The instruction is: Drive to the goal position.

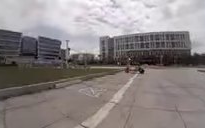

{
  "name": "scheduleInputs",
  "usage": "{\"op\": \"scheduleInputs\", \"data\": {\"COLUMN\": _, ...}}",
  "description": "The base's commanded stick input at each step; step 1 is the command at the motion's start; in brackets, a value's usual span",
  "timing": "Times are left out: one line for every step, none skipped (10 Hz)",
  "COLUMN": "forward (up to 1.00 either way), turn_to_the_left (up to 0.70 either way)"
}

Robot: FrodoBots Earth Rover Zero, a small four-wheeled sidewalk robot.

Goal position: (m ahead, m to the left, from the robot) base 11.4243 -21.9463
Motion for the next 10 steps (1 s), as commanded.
{"op": "scheduleInputs", "data": {"forward": 1.00, "turn_to_the_left": -0.40}}
{"op": "scheduleInputs", "data": {"forward": 1.00, "turn_to_the_left": -0.40}}
{"op": "scheduleInputs", "data": {"forward": 1.00, "turn_to_the_left": -0.40}}
{"op": "scheduleInputs", "data": {"forward": 1.00, "turn_to_the_left": -0.40}}
{"op": "scheduleInputs", "data": {"forward": 1.00, "turn_to_the_left": -0.40}}
{"op": "scheduleInputs", "data": {"forward": 1.00, "turn_to_the_left": -0.40}}
{"op": "scheduleInputs", "data": {"forward": 1.00, "turn_to_the_left": -0.40}}
{"op": "scheduleInputs", "data": {"forward": 1.00, "turn_to_the_left": -0.40}}
{"op": "scheduleInputs", "data": {"forward": 1.00, "turn_to_the_left": -0.40}}
{"op": "scheduleInputs", "data": {"forward": 1.00, "turn_to_the_left": -0.23}}
